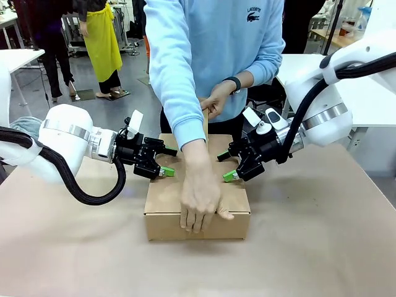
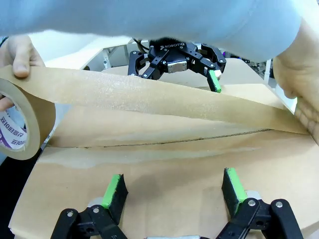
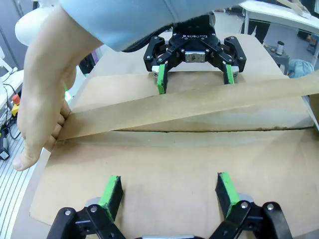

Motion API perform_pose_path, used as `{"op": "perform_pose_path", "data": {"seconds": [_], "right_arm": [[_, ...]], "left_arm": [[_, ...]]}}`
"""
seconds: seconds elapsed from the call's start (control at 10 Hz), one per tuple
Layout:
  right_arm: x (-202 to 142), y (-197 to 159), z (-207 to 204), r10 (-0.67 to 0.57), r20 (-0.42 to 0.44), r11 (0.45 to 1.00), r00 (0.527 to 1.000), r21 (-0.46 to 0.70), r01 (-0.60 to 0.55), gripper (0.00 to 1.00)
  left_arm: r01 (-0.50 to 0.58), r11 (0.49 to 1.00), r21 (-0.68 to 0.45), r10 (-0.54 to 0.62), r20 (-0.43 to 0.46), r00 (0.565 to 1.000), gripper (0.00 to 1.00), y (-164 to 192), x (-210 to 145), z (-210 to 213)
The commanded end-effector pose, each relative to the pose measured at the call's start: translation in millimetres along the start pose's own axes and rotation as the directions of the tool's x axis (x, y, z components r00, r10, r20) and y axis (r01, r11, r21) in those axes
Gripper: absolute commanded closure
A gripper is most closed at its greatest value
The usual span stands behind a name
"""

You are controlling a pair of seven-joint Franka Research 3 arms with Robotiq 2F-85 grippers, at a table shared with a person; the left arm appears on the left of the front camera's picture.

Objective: Pack the gift set into the box.
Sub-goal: Press and hold the closed box until the human finishes sealing it.

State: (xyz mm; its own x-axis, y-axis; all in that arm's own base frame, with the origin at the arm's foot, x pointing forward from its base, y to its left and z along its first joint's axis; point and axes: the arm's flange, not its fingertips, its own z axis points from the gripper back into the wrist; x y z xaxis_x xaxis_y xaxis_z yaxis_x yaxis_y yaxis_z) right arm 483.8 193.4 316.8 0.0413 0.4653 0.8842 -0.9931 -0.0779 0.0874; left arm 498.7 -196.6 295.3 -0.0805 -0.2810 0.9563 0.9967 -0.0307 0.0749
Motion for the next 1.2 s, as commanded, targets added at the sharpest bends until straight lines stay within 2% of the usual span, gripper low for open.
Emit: {"op": "perform_pose_path", "data": {"seconds": [0.0,1.1], "right_arm": [[-3.0,0.4,-1.0,0.004,-0.005,1.0,1.0,-0.001,-0.004,0.0],[-3.0,0.4,-1.0,0.004,-0.005,1.0,1.0,-0.001,-0.004,0.0]], "left_arm": [[0.007,1.0,-0.003,-0.007,0.005,1.0,0.0,-0.7,-3.1,-0.5],[0.007,1.0,-0.003,-0.007,0.005,1.0,0.0,-0.7,-3.1,-0.5]]}}
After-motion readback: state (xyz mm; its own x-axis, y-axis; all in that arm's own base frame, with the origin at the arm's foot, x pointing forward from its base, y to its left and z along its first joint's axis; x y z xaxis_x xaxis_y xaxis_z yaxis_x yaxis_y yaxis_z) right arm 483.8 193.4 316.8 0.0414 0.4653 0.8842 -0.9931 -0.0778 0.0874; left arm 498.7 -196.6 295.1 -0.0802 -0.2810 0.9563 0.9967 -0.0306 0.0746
